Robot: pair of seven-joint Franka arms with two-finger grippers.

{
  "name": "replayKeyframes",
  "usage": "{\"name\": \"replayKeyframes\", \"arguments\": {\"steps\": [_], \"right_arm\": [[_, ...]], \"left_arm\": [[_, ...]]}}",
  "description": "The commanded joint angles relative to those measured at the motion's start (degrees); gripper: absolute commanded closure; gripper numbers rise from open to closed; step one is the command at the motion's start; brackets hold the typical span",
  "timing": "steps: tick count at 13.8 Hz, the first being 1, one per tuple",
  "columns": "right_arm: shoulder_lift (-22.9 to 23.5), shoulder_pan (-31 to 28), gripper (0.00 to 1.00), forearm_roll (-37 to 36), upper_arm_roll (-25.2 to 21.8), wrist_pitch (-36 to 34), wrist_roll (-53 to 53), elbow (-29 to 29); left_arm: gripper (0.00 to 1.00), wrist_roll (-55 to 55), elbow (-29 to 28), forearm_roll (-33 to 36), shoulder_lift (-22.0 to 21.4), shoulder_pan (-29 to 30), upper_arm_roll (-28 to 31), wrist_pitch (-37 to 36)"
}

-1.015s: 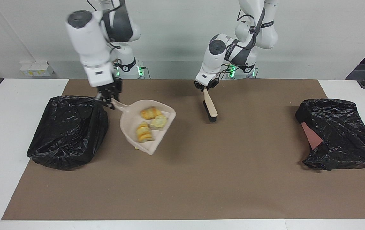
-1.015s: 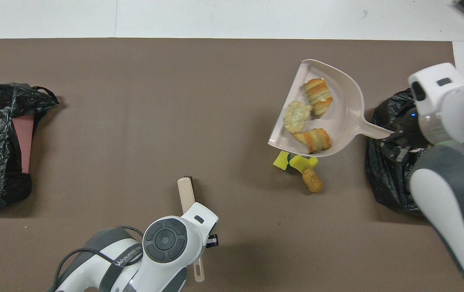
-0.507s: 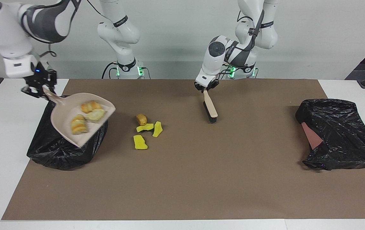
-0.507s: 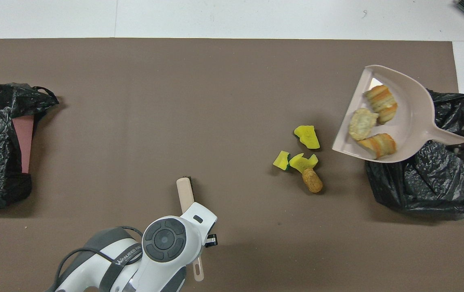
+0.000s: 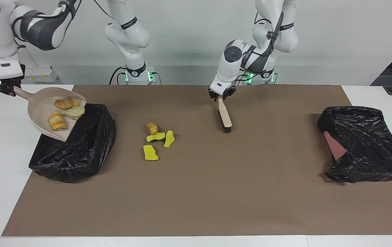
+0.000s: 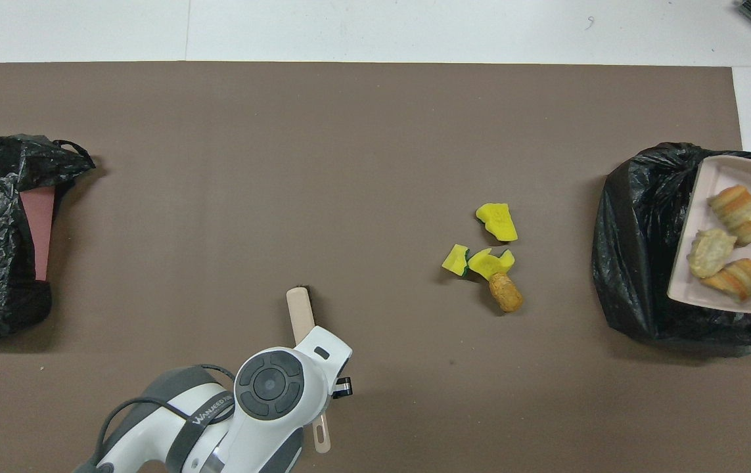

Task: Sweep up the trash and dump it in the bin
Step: 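Bring the empty dustpan back and set it on the table center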

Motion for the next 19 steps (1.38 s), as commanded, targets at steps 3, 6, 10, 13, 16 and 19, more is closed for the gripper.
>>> {"name": "replayKeyframes", "arguments": {"steps": [3, 6, 10, 13, 16, 19], "right_arm": [[-0.76, 4.59, 1.0, -12.17, 0.31, 1.78, 0.75, -3.88], [-0.85, 8.28, 1.0, -20.88, 0.31, -1.02, 1.2, -3.71], [-4.45, 8.64, 1.0, -22.75, 0.57, -3.3, 2.51, -2.57], [-7.35, 11.62, 1.0, -20.13, 3.19, -12.17, 12.94, 0.5], [-8.76, 11.98, 1.0, -10.83, 10.04, -18.58, 31.45, 0.95], [-9.29, 12.59, 1.0, 5.68, 12.96, -19.66, 54.92, 0.6]], "left_arm": [[0.0, 2.5, 5.15, 2.94, 0.72, 7.93, 0.31, -0.51], [0.0, 9.7, 9.1, 3.48, 0.98, 14.78, 0.4, -3.14], [0.0, 19.71, 16.05, 3.48, 1.95, 24.18, 0.4, -10.16], [0.0, 27.97, 20.88, 3.48, 2.12, 29.46, 0.48, -14.21], [0.0, 33.95, 28.07, 3.66, 2.65, 33.95, 0.48, -20.43], [0.0, 38.46, 33.98, 6.89, 3.79, 36.42, 0.48, -25.55]]}}
